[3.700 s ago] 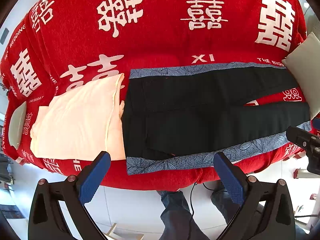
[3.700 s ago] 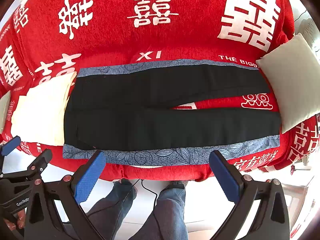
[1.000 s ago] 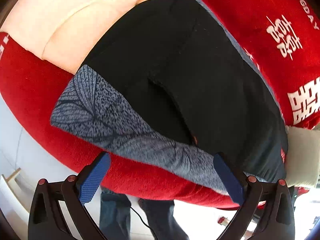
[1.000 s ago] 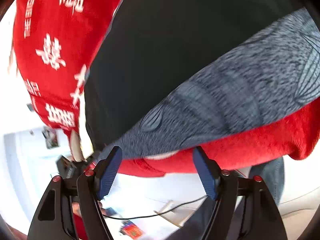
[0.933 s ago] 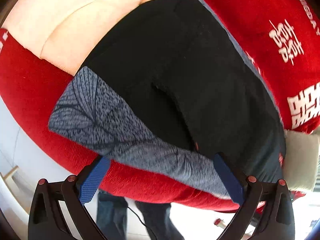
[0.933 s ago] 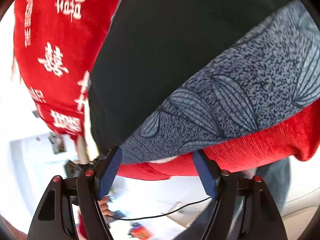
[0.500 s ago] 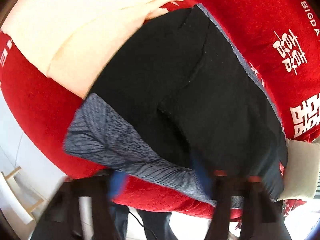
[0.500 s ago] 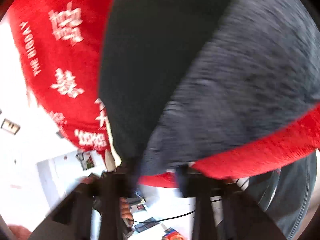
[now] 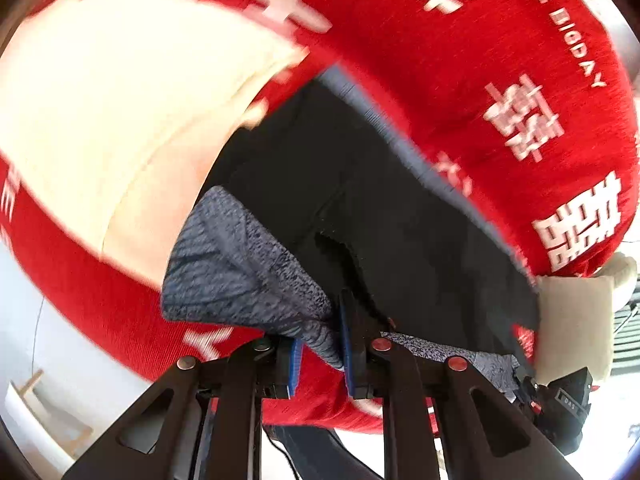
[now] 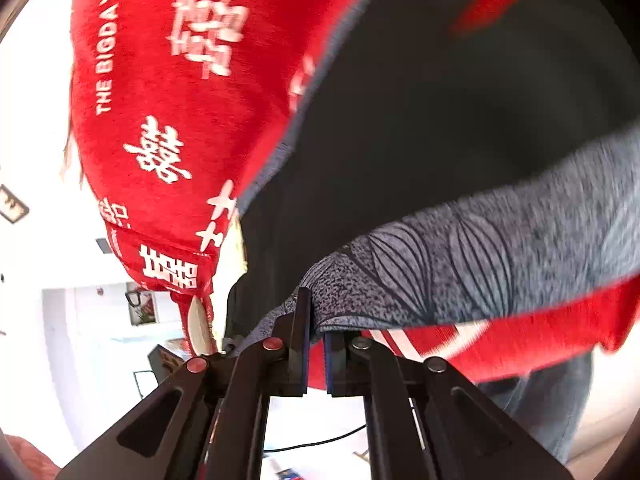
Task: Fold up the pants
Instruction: 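Grasp the trouser hem with the left gripper while the right gripper grasps the other hem, then lift the hems with both grippers and fold them over toward the waistband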
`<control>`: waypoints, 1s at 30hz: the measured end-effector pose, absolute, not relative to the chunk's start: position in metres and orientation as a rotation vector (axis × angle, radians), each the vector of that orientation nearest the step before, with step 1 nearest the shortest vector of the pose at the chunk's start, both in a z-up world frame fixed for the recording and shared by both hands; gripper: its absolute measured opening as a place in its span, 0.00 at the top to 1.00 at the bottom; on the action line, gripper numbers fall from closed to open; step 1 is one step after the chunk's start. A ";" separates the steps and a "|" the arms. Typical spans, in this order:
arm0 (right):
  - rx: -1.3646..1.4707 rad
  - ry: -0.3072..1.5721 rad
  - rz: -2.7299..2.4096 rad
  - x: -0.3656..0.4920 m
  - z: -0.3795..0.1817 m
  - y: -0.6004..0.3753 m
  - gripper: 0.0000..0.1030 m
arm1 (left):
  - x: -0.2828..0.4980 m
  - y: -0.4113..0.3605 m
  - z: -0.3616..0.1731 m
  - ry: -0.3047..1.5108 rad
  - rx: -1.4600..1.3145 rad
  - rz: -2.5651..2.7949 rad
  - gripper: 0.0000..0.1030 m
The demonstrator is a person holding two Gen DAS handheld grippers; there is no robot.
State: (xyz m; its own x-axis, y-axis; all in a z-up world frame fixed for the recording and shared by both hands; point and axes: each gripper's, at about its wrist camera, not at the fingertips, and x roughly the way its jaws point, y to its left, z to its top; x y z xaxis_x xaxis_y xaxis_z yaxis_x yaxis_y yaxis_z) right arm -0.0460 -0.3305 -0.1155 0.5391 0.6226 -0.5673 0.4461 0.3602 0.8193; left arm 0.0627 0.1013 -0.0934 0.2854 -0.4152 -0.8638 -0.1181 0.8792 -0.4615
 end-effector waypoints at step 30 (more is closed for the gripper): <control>0.887 1.342 0.252 0.228 -0.167 -0.399 0.44 | 0.276 -0.005 -0.126 1.231 -0.136 0.023 0.19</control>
State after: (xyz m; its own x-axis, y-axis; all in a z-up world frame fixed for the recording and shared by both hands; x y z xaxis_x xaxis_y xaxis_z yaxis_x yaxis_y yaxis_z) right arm 0.2280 -0.3985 -0.1667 0.2561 0.6293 -0.7337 0.3199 0.6611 0.6787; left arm 0.2760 -0.0054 -0.1261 0.3340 -0.0558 -0.9409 -0.0910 0.9917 -0.0911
